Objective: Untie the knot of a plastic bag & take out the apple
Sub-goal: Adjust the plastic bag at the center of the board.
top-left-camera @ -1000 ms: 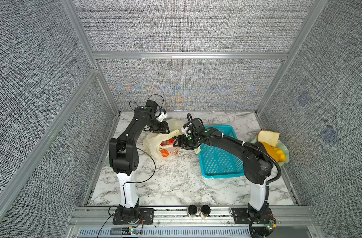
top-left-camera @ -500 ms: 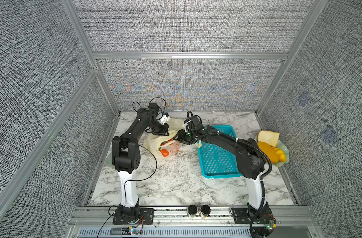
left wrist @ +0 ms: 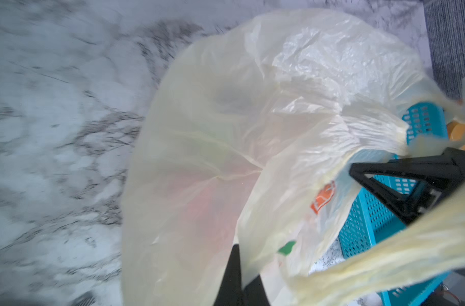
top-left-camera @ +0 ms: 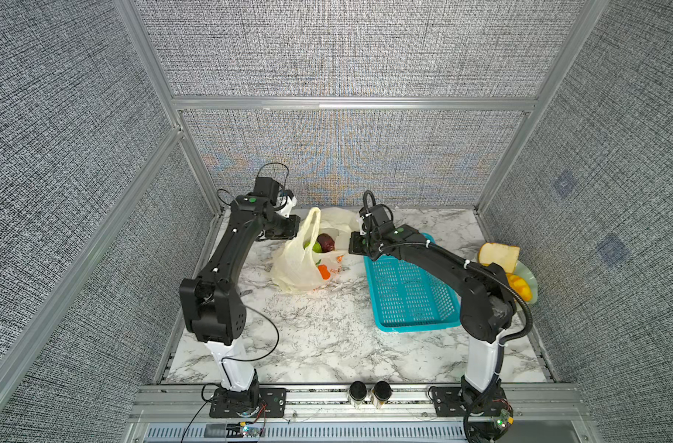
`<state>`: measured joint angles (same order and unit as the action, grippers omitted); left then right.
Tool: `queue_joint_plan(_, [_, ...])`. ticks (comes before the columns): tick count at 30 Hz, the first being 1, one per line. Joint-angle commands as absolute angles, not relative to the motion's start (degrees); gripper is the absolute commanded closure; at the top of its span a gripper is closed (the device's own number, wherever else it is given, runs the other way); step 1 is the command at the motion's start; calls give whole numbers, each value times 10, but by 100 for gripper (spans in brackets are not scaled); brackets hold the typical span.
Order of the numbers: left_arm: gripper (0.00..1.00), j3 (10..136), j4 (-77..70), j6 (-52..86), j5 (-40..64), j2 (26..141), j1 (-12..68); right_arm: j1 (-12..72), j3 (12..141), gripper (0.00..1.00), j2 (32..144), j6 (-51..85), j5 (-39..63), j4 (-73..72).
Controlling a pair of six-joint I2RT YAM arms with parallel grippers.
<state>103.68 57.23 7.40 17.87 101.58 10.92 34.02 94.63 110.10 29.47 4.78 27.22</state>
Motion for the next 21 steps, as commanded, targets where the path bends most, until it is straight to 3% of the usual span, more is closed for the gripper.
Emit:
queue_joint_plan(1, [100, 1013, 556, 130, 102, 966, 107, 330, 957, 100, 1081, 190, -22, 365])
queue_joint_plan(7, [100, 840, 471, 182, 103, 825, 107, 315, 965, 100, 1066, 120, -71, 395])
queue_joint_plan(10, [100, 736, 410, 201, 45, 742, 107, 306, 983, 100, 1076, 113, -70, 412])
queue_joint_plan(13, [100, 682, 383, 213, -8, 685, 104, 294, 987, 100, 1078, 112, -51, 417])
queue_joint_plan(16, [100, 680, 389, 218, 6, 686, 101, 290, 998, 100, 1070, 94, 11, 414])
queue_joint_plan(17, [100, 679, 384, 222, 16, 689, 101, 290, 1002, 89, 1064, 85, 50, 409])
queue_joint_plan(18, [100, 678, 376, 221, 34, 692, 101, 291, 1009, 68, 1055, 72, 105, 404])
queue_joint_plan(19, [100, 679, 367, 225, 49, 695, 101, 291, 1016, 60, 1044, 70, 156, 399])
queue_joint_plan(21, [100, 682, 355, 229, 68, 701, 101, 294, 1019, 53, 1013, 80, 233, 374])
